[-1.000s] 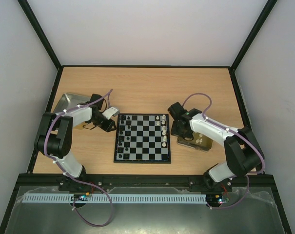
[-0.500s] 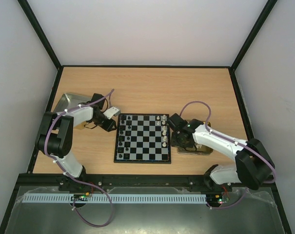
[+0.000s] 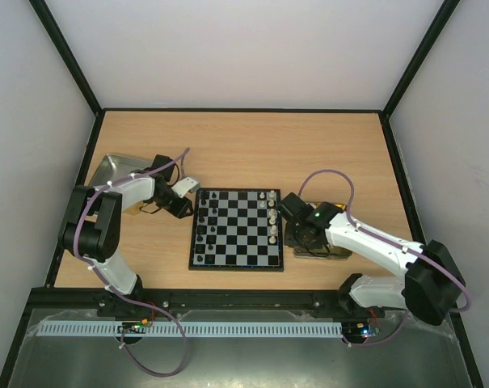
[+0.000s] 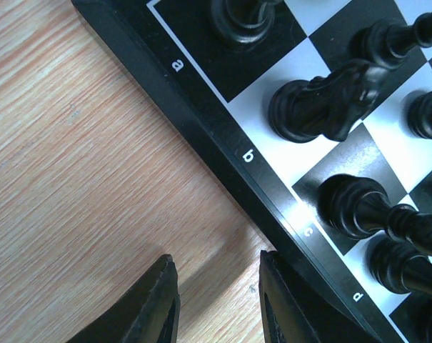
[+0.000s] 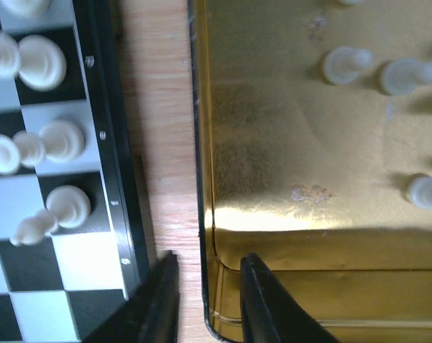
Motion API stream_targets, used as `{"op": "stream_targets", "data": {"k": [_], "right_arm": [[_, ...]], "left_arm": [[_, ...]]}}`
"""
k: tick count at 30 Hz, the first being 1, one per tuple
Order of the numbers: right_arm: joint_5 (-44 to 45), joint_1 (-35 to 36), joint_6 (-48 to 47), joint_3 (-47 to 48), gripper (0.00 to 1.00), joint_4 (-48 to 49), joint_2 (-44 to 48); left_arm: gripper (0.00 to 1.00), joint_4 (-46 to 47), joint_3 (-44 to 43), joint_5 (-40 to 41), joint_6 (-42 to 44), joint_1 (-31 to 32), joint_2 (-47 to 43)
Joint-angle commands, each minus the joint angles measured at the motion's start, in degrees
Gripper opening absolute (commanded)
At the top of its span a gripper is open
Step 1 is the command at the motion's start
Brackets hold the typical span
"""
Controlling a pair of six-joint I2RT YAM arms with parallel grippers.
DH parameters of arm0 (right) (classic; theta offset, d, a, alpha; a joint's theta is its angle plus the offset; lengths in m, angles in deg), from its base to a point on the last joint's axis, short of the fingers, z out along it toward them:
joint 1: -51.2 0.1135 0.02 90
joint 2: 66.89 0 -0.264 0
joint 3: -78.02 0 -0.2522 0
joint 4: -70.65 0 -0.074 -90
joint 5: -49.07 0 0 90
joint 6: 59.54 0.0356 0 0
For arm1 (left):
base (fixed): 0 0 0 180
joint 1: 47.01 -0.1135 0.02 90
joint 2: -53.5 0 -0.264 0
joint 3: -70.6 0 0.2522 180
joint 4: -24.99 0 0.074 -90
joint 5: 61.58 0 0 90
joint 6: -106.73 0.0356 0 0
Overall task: Set up the chess pieces on the board
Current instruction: Adjust the storage box at the center of the board, then pick up the chess piece from the storage box.
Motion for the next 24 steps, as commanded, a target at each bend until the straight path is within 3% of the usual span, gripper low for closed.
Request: {"op": "stream_targets", "data": {"k": [1, 6, 12, 18, 24], "right_arm": [[6.3, 0.4, 0.8, 4.4, 0.32, -5.5, 2.4], [13.1, -0.6, 1.4, 7.6, 0.39, -5.4, 3.0], [4.2, -12.1, -5.4, 5.9, 0.35, -0.8, -2.0], [3.3, -19.8, -10.6, 7.1, 0.38, 0.6, -6.0], [-1.2, -26.6, -14.3, 7.3, 0.35, 4.7, -10.8]], "left_arm": [[0.33, -2.0, 1.7, 3.1, -0.7, 0.4, 2.9], [0.33, -1.6, 1.5, 3.5, -0.9, 0.4, 2.7], [0.33, -1.3, 2.4, 3.5, -0.8, 0.4, 1.6], [0.38, -0.9, 2.3, 2.5, -0.7, 0.4, 1.3], [0.39, -0.9, 2.5, 2.2, -0.5, 0.4, 0.5]]}}
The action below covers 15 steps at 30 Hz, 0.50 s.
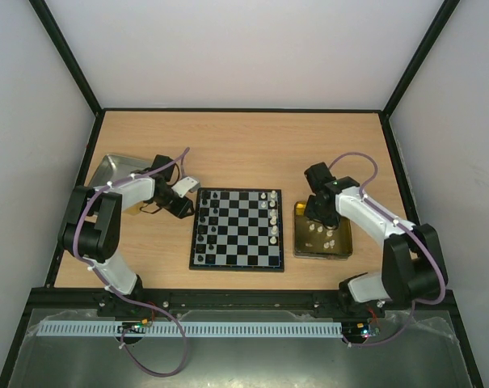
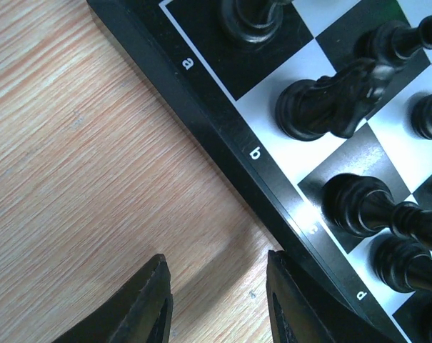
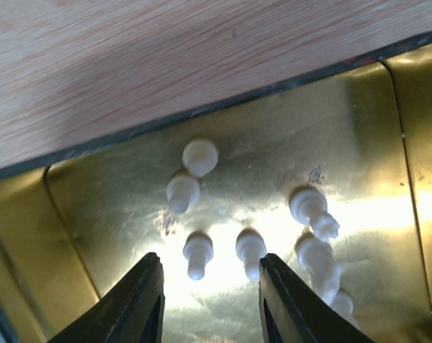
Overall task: Set up the chess pieces on the board
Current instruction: Pick up the chess piece from the storage box.
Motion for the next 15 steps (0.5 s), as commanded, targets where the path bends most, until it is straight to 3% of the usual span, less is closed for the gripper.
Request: {"op": "stream_targets", "data": {"k": [1, 15], "right_arm": [[-3.7, -3.7, -4.1, 1.0, 0.34, 3.5, -3.2], [-3.2, -5.7, -2.8, 3.9, 0.24, 7.4, -9.6]], "left_arm": [[0.38, -1.8, 2.2, 2.0, 0.0, 0.2, 0.9], [0.38, -1.4, 2.8, 2.5, -0.2, 0.2, 0.0]]}}
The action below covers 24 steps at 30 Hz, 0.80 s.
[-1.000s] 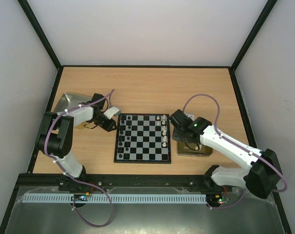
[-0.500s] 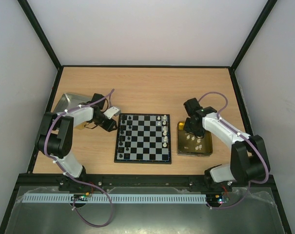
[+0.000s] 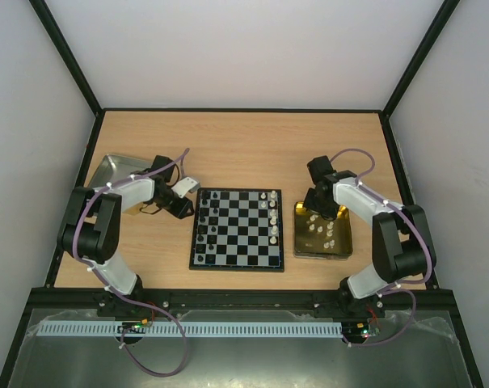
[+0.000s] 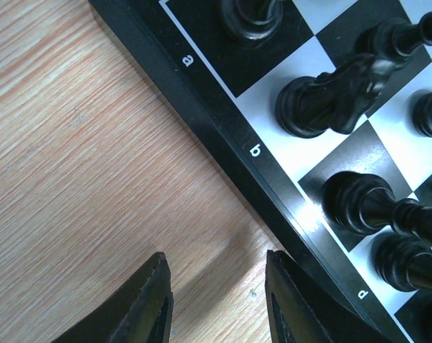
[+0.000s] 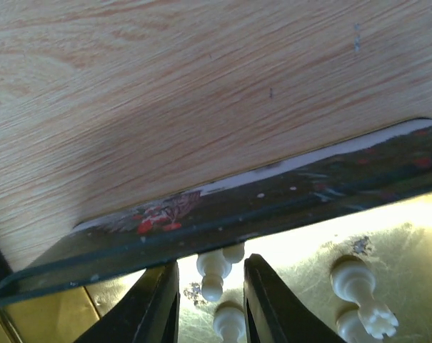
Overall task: Set up the chess pieces on the board
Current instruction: Pick up the chess piece from the storage box.
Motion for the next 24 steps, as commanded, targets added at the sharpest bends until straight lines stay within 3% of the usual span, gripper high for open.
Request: {"op": "stream_targets", "data": {"k": [1, 24], "right_arm": [[1.3, -0.5, -0.2, 1.6, 0.24, 0.9, -1.6], [7.3, -0.8, 4.8, -5.4, 0.21, 6.8, 2.9]], "left_arm": [[0.38, -1.9, 2.2, 2.3, -0.2, 0.2, 0.5], [0.38, -1.3, 2.2, 3.4, -0.2, 0.2, 0.6]]}}
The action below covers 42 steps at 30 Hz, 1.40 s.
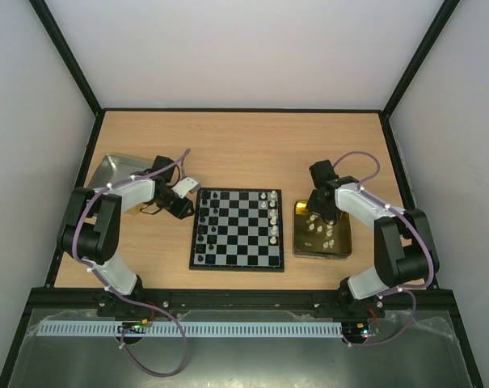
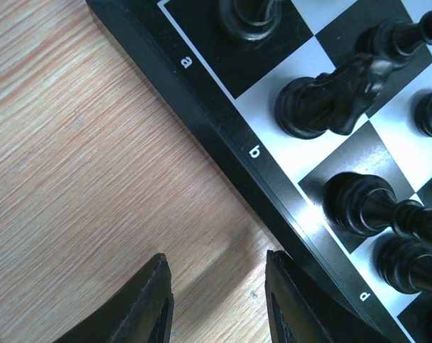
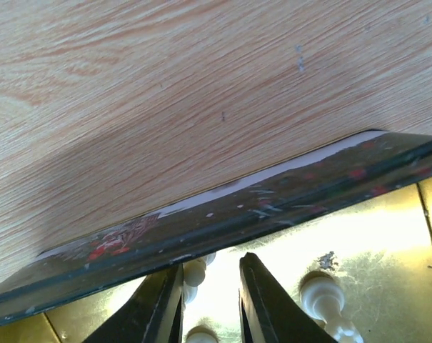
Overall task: Set up the chess pieces on the board
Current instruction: Pick up the chess piece from the storage box.
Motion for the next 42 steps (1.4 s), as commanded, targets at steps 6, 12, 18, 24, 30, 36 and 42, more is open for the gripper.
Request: {"op": "stream_targets", "data": {"k": [6, 12, 18, 24, 30, 36, 42], "right_arm": [[2.5, -0.3, 1.8, -4.1, 0.19, 4.9, 1.9], [1.9, -0.2, 1.4, -3.8, 0.16, 5.2, 1.4], [1.5, -0.2, 1.1, -4.0, 0.12, 4.9, 1.4], [1.3, -0.2, 0.5, -4.1, 0.12, 4.2, 1.4], [1.3, -0.1, 0.4, -3.8, 0.04, 3.5, 1.4], [3.2, 0.3, 0.2, -1.4, 0.02, 0.3, 1.8], [6.9, 3.2, 0.0, 3.0, 0.02, -4.4, 4.5]], "left_arm": [[0.38, -2.1, 1.7, 2.6, -0.2, 0.2, 0.6], [0.38, -2.1, 1.8, 2.8, -0.3, 0.2, 0.8], [0.38, -2.0, 1.8, 2.8, -0.3, 0.2, 1.1], [0.38, -2.0, 1.8, 2.7, -0.2, 0.2, 1.0], [0.38, -2.0, 1.8, 2.7, -0.2, 0.2, 0.9], [0.38, -2.0, 1.7, 2.4, -0.2, 0.2, 1.1], [0.38, -2.0, 1.8, 2.4, -0.1, 0.2, 1.1]]}}
